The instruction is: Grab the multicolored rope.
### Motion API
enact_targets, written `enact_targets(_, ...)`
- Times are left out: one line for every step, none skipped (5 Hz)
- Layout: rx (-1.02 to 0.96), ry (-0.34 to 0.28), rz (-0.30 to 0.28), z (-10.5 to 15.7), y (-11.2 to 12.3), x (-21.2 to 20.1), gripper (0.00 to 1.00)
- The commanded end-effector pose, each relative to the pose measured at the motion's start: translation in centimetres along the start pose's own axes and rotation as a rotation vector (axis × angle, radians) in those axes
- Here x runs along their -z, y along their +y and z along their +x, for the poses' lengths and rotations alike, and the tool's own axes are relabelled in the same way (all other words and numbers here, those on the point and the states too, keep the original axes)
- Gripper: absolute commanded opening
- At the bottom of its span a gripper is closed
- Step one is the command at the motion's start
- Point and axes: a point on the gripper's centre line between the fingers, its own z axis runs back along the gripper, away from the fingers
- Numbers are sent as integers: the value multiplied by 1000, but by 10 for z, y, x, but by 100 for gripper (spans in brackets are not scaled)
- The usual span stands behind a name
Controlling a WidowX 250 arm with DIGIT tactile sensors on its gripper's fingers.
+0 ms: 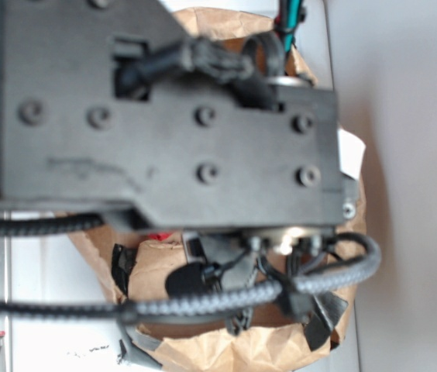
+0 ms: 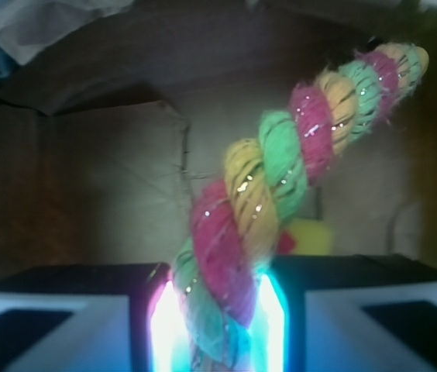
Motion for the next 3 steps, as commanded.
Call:
enact_targets(121,-99,-34,-12,16,-43,0)
enact_targets(114,-124,-63,-14,23,-47,0)
enact_targets(68,-119,-70,-9,27,-41,0)
